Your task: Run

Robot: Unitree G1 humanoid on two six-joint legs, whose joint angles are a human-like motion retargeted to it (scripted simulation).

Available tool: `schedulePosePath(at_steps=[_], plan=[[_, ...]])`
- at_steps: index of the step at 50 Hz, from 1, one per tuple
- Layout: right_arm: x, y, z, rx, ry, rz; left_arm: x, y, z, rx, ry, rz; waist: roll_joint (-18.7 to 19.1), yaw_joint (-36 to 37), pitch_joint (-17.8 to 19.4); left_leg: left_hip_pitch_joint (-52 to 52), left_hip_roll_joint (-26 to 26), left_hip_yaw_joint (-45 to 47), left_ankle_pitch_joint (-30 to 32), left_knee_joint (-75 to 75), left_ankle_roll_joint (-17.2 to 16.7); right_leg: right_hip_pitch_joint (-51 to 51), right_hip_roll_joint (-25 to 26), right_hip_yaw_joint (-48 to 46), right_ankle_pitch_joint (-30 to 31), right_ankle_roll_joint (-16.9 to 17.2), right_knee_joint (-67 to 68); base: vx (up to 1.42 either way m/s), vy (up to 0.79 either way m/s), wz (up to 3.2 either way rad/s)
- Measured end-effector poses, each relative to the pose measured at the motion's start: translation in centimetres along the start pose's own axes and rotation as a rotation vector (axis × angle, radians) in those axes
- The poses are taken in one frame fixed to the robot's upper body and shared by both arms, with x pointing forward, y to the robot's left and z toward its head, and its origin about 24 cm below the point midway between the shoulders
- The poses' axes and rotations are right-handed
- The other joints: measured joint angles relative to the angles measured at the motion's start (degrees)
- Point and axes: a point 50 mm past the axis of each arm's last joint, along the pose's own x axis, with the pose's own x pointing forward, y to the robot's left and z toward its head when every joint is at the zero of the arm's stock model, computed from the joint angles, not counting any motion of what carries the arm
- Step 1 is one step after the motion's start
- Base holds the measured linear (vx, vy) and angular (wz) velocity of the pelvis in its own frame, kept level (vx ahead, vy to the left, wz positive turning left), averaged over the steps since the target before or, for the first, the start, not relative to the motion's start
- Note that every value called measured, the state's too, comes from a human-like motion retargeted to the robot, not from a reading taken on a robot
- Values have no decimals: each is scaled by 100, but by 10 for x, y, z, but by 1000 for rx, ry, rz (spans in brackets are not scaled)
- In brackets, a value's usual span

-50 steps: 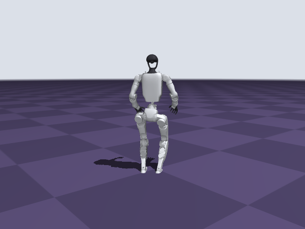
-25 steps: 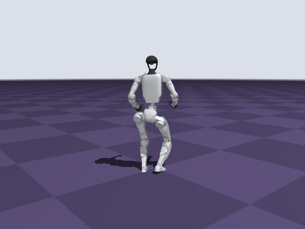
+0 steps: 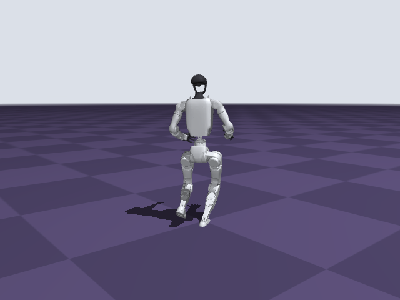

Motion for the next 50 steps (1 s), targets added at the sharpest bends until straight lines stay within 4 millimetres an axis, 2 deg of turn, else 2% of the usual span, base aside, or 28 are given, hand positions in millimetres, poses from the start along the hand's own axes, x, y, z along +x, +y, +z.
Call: schedulePosePath(at_steps=[2, 5, 8, 10, 11, 13, 15, 18, 20, 22, 24, 27, 29, 31, 33, 35, 37, 40, 43, 45, 47, 50], plan=[[23, -13, 25, 45, -110, -71, -27, 8, -22, 22, 105, -11, -205, 164, -31, -591, -366, 27, -208, -573, 65, 384, -185, 164, 0, 161, -138, 6, 6, 14], [37, -28, 58, 134, -250, -136, -70, 24, -42, 33, 231, -27, -742, 164, -116, -1064, -1386, 248, -50, -2252, -59, 1121, -955, 319, 265, 650, -333, 14, 8, 96], [34, -36, 79, 206, -345, -138, -101, 38, -49, 27, 315, -19, -1215, 34, -212, -1005, -2495, 387, 330, -4145, -285, 1759, -1857, 285, 984, 1247, -302, 12, 9, 97], [29, -35, 84, 229, -366, -116, -112, 42, -50, 17, 342, 4, -1396, -93, -272, -872, -3009, 398, 499, -4711, -259, 1981, -2299, 283, 1540, 1526, 51, 0, 7, 45], [26, -32, 84, 231, -363, -101, -112, 41, -49, 18, 335, 11, -1417, -144, -273, -900, -3103, 417, 475, -4446, -173, 2017, -2447, 272, 1785, 1571, 413, -7, 4, 13], [18, -24, 78, 224, -337, -69, -106, 41, -43, 32, 292, 34, -1454, -291, -264, -848, -3297, 429, 277, -3865, 112, 2011, -2762, 263, 2174, 1600, 1237, -8, 2, -9], [7, -13, 66, 203, -273, -37, -86, 40, -31, 58, 200, 73, -1496, -526, -188, -646, -3369, 367, -134, -3312, 256, 1775, -3087, 242, 2306, 1422, 2182, -8, -5, -7], [-8, 4, 41, 149, -155, 7, -24, 33, 4, 106, -30, 146, -1652, -1138, -76, -62, -3614, 259, -354, -3548, 256, 574, -3588, 465, 1676, 937, 3092, -9, -3, 17], [-25, 13, 22, 132, -72, 69, 8, 28, 32, 91, -167, 175, -1578, -1529, -154, 613, -3741, 183, -361, -4057, 256, -276, -3626, 611, 1167, 743, 3051, 2, 8, -28], [-47, 15, 5, 133, 11, 131, 29, 23, 61, 50, -292, 176, -1275, -1695, -234, 1401, -3621, 135, -321, -4461, 192, -789, -3264, 509, 837, 737, 2345, 14, 10, -100], [-69, 13, -11, 140, 101, 177, 39, 17, 88, 8, -418, 151, -817, -1691, -282, 2041, -3075, 81, -48, -4574, -251, -1000, -2611, 119, 698, 778, 1170, 15, -2, -137], [-99, 6, -28, 147, 216, 202, 40, 5, 117, -33, -567, 77, -54, -1457, -343, 2533, -1939, -18, 553, -3941, -989, -963, -1345, -450, 729, 855, -638, 9, -10, -133], [-108, 3, -32, 148, 253, 190, 36, -3, 122, -52, -597, 33, 177, -1315, -355, 2591, -1464, -65, 1088, -3150, -1153, -921, -918, -575, 811, 731, -843, -7, -8, -74], [-105, 3, -31, 145, 249, 169, 31, -9, 113, -60, -553, -1, 214, -1158, -302, 2542, -1143, -69, 1399, -2164, -1072, -864, -742, -582, 684, 425, -302, -11, -5, -40], [-88, 1, -26, 126, 203, 127, 24, -15, 89, -48, -435, -30, 199, -885, -164, 2277, -785, -84, 1344, -1064, -800, -681, -591, -564, 296, 22, 315, -9, -6, -33], [-53, -1, -15, 82, 108, 61, 16, -15, 57, 2, -278, -45, 178, -507, 20, 1596, -361, -110, 841, -65, -335, -461, -407, -538, 0, -252, 542, -10, -5, -46], [-15, -7, 7, 71, -18, -11, -2, -9, 24, 47, -125, -48, 82, -119, 30, 616, -217, -101, 241, 222, 45, -155, -281, -393, 0, -231, 312, -7, 1, -51], [20, -24, 49, 146, -204, -117, -45, 11, -10, 66, 53, -39, -347, 208, -31, -530, -812, 40, -235, -684, 242, 680, -588, -41, 0, 172, 25, 7, 5, 30], [27, -41, 85, 251, -366, -160, -83, 33, -24, 64, 165, -14, -1013, 193, -123, -979, -2027, 381, -11, -2958, 9, 1607, -1573, 79, 686, 939, -204, 13, 10, 101], [24, -47, 101, 302, -442, -160, -100, 42, -27, 48, 212, 19, -1327, 81, -246, -1054, -2797, 472, 157, -4429, -136, 1941, -2201, 50, 1348, 1376, -72, 5, 10, 71], [19, -45, 105, 317, -461, -140, -103, 45, -24, 46, 208, 50, -1493, -55, -285, -977, -3248, 498, 217, -4697, -34, 2153, -2623, 91, 1883, 1588, 455, -3, 6, 20], [8, -31, 92, 300, -389, -93, -86, 44, -12, 75, 114, 84, -1574, -342, -255, -921, -3440, 487, -10, -3643, 256, 2157, -3127, 89, 2361, 1493, 1738, -9, -4, -13]])
